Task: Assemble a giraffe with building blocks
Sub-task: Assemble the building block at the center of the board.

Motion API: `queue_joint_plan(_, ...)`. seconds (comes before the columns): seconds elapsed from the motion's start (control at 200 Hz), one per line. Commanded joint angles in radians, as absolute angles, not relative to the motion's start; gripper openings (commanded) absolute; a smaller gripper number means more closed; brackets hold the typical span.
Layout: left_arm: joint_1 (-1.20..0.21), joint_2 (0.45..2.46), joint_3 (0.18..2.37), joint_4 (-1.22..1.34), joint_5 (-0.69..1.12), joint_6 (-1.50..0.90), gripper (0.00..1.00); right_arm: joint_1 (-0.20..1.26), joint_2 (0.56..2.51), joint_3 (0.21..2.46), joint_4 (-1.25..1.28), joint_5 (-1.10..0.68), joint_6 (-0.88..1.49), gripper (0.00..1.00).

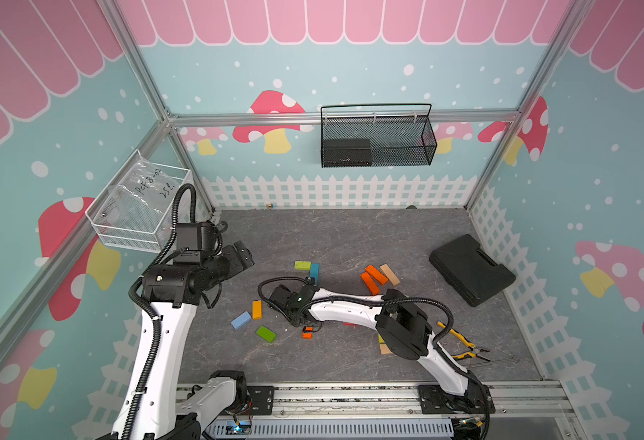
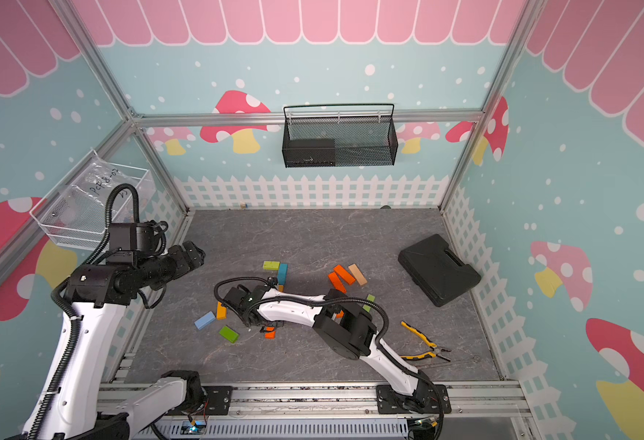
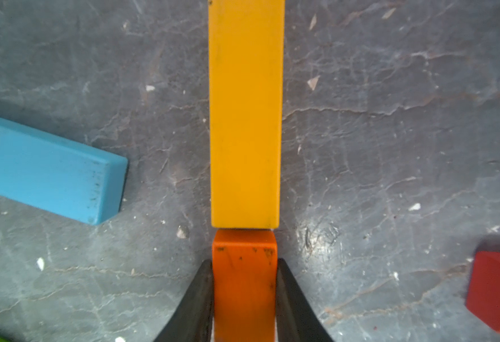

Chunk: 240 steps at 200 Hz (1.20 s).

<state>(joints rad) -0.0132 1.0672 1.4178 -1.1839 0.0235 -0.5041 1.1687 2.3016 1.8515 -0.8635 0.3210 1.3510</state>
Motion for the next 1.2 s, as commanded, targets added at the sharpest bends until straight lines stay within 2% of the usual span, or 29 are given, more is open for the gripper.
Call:
queue_joint_plan(0.0, -0.006, 1.049, 1.408, -1.180, 0.033, -0.488, 0.94, 1.165, 2.322, 1.847, -0.873, 0.328, 1.356, 0.32)
queue_joint_plan(0.76, 0.003, 1.037, 1.411, -1.189, 0.042, -0.482, 0.94, 1.147, 2.326, 1.861, -0.876, 0.345, 1.360, 0.35)
queue_joint_plan(0.906, 0.006, 1.037, 1.410, -1.189, 0.041, -0.482, 0.94, 1.147, 2.325, 1.866, -0.876, 0.341, 1.350, 0.43)
queue_joint_plan(1.196, 0.008, 1.040, 1.414, -1.189, 0.045, -0.482, 0.94, 1.152, 2.268, 1.895, -0.895, 0.354, 1.282, 0.68)
